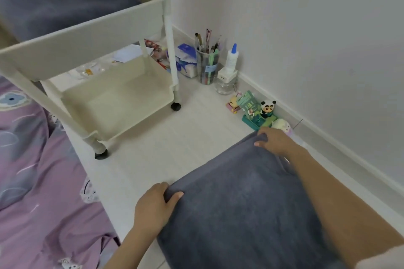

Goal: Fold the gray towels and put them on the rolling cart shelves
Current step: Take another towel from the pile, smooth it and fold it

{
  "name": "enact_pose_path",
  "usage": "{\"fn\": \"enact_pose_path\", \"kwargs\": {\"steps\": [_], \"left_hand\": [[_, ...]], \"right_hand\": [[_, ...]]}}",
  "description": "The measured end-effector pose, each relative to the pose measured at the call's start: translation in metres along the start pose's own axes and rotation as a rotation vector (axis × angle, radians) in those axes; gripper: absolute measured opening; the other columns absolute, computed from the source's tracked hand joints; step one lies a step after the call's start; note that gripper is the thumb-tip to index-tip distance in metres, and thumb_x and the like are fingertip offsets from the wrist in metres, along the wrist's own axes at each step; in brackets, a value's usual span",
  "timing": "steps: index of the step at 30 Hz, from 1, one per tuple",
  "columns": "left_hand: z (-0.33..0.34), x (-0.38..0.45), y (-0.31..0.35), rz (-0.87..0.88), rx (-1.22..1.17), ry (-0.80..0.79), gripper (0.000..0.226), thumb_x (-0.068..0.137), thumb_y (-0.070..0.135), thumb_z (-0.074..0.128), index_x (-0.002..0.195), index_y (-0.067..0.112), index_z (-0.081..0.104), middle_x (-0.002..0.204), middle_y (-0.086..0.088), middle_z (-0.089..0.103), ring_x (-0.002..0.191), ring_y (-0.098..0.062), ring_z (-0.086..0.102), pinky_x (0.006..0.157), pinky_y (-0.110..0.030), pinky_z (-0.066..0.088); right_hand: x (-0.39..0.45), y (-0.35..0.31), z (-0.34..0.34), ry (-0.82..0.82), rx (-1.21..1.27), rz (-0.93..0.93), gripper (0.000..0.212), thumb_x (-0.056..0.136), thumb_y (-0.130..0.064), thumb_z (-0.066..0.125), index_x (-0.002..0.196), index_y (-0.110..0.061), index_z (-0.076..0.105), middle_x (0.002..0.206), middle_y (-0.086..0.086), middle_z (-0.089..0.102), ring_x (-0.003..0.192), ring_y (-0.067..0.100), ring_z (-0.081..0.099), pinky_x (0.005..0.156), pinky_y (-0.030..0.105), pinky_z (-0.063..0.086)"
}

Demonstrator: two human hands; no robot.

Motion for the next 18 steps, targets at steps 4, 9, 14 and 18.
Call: {"fn": "enact_pose_path", "kwargs": {"steps": [4,9,14,18], "left_hand": [[-0.001,-0.003,-0.001,0.043,0.016,0.068,0.028,0.093,0.052,0.04,0.089,0.026,0.049,0.088,0.01,0.052,0.079,-0.01,0.051,0.065,-0.021,0.038],[0.001,0.0,0.001,0.166,0.07,0.189,0.029,0.097,0.042,0.043,0.101,0.021,0.062,0.095,0.006,0.064,0.084,-0.016,0.062,0.06,-0.023,0.036],[0.0,-0.003,-0.005,0.259,0.171,0.219,0.037,0.089,0.045,0.034,0.075,0.025,0.061,0.061,0.009,0.059,0.047,-0.009,0.055,0.039,-0.015,0.025],[-0.004,-0.004,-0.005,0.242,0.216,0.199,0.038,0.092,0.044,0.035,0.073,0.023,0.06,0.06,0.007,0.058,0.044,-0.01,0.054,0.04,-0.014,0.014]], "right_hand": [[-0.004,0.005,-0.001,0.203,0.07,0.103,0.022,0.088,-0.031,0.062,0.096,-0.013,0.053,0.089,0.005,0.058,0.087,0.023,0.054,0.072,0.028,0.039],[-0.017,0.011,0.014,0.401,0.141,0.164,0.024,0.089,-0.029,0.059,0.102,-0.009,0.056,0.094,0.008,0.061,0.087,0.027,0.056,0.075,0.03,0.042],[-0.026,0.004,0.024,0.401,0.023,0.19,0.022,0.095,-0.02,0.047,0.107,-0.003,0.055,0.103,0.019,0.063,0.096,0.035,0.057,0.083,0.038,0.043],[-0.02,0.004,0.016,0.426,-0.004,0.275,0.027,0.099,-0.025,0.042,0.113,-0.004,0.051,0.105,0.021,0.063,0.097,0.038,0.058,0.079,0.037,0.045]]}}
Point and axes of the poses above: each hand's wrist, its own x-axis towards the middle knuckle, its own z-axis out of the palm, y = z × x, the point moved 7 cm from there along x, towards the middle knuckle
